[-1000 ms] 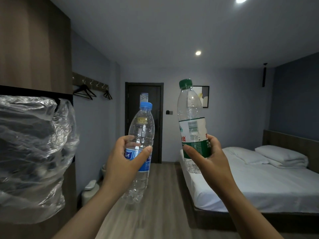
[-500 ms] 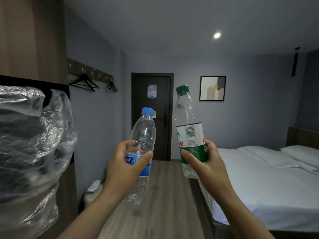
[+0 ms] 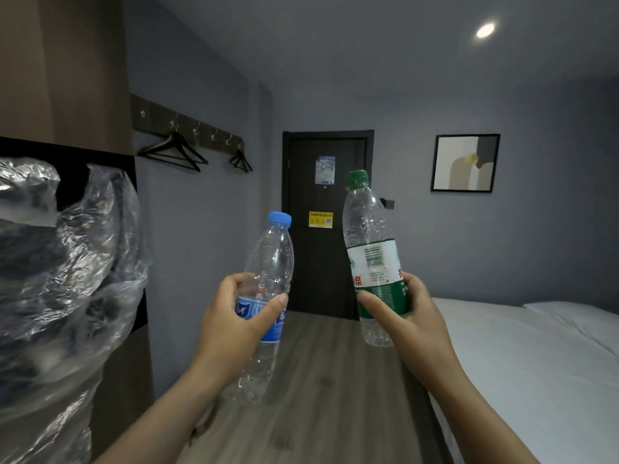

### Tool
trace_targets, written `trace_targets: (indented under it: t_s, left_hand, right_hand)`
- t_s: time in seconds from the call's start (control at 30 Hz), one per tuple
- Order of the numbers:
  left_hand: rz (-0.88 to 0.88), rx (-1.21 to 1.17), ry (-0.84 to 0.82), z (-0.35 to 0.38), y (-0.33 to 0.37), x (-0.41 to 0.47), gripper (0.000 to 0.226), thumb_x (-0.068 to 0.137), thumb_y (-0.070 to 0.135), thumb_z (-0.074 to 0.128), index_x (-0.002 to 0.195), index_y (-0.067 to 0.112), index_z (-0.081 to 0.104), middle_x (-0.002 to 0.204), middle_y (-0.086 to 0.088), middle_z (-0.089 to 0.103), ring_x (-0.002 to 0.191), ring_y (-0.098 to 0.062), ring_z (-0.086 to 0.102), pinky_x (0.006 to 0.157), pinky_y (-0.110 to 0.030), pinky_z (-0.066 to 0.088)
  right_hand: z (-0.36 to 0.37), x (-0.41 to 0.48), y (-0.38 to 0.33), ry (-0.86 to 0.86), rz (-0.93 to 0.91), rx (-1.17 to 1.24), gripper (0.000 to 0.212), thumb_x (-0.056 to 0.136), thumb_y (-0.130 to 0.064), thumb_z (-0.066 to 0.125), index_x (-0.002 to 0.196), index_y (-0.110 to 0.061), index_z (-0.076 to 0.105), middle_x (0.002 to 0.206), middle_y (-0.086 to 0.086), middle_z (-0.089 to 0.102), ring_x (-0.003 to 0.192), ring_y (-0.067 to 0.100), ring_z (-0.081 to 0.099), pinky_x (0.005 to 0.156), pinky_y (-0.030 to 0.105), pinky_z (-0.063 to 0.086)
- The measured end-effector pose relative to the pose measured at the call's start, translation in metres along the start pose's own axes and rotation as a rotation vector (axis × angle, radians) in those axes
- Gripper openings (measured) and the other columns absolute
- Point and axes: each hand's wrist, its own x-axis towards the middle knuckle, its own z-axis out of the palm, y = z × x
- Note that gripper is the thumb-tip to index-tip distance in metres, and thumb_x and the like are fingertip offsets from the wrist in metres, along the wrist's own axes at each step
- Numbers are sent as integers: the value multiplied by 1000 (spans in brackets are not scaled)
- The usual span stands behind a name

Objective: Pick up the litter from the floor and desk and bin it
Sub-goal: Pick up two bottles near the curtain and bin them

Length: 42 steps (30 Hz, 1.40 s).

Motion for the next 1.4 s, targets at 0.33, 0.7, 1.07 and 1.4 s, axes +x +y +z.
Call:
trace_targets:
  t_s: [0.33,0.7,1.07,1.4]
  left_hand:
    - [-17,-11,42,43,-107,146,44,70,45,77,106,36,52,98,6,68,76,-4,70,58,-18,54]
    - [-90,-43,38,70,-224,335,41,69,48,76,100,44,50,97,6,67,73,-7,70,48,-20,52]
    - [-83,31,81,161,-333,502,47,70,46,77,108,38,51,98,7,65,74,-7,68,50,-11,48]
    - [-98,117,156,232,-424,658,46,72,41,76,110,33,50,95,19,61,77,19,58,53,1,41]
  right_hand:
    - [65,133,112,-34,39,-37,55,65,-58,71,114,-46,50,101,-28,65,91,-11,63,64,10,53]
    - [162,296,223,-70,90,-87,65,59,-63,68,117,-38,52,105,-18,67,91,-8,64,65,13,54]
    - [203,459,369,-80,123,-67,51,60,-65,66,105,-51,49,101,-26,63,90,-13,60,62,9,52]
    - [246,626,492,-170,144,-3,52,61,-65,68,107,-47,52,99,-30,64,90,-8,63,74,24,56]
